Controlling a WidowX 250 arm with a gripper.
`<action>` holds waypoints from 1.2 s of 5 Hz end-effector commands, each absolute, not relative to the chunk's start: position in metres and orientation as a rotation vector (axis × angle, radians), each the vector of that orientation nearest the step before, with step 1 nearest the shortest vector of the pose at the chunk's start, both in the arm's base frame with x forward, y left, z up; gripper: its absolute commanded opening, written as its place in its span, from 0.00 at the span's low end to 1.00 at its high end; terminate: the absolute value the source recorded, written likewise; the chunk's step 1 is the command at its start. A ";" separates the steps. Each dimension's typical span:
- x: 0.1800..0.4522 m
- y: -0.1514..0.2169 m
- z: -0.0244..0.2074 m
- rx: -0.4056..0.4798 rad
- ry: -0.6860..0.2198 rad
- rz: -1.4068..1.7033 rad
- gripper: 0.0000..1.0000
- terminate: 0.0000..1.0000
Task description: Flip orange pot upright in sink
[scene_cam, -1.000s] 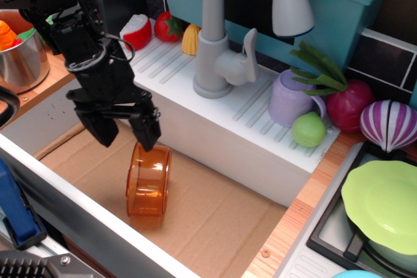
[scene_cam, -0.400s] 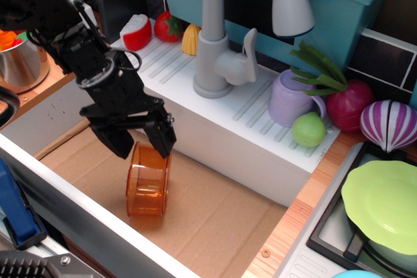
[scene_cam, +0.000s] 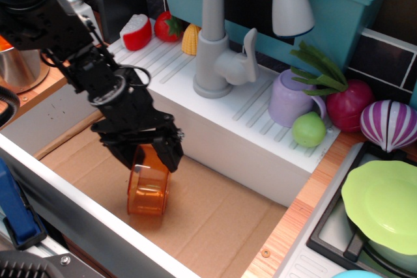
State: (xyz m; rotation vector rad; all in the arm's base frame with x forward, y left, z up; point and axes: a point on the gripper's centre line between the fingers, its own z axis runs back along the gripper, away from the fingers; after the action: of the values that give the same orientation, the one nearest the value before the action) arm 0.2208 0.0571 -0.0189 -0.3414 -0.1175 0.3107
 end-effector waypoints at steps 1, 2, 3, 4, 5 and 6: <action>0.227 0.050 -0.020 -0.331 -0.131 0.287 0.00 0.00; 0.232 0.045 -0.014 -0.199 -0.089 0.213 0.00 0.00; 0.237 0.043 -0.007 -0.059 -0.052 0.124 0.00 0.00; 0.238 0.040 -0.005 0.079 -0.064 0.053 0.00 0.00; 0.239 0.036 -0.011 0.176 -0.095 -0.004 0.00 0.00; 0.238 0.036 -0.018 0.172 -0.145 -0.034 1.00 0.00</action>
State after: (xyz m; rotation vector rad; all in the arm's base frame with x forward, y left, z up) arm 0.2324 0.0344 -0.0251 0.1684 -0.1124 -0.0348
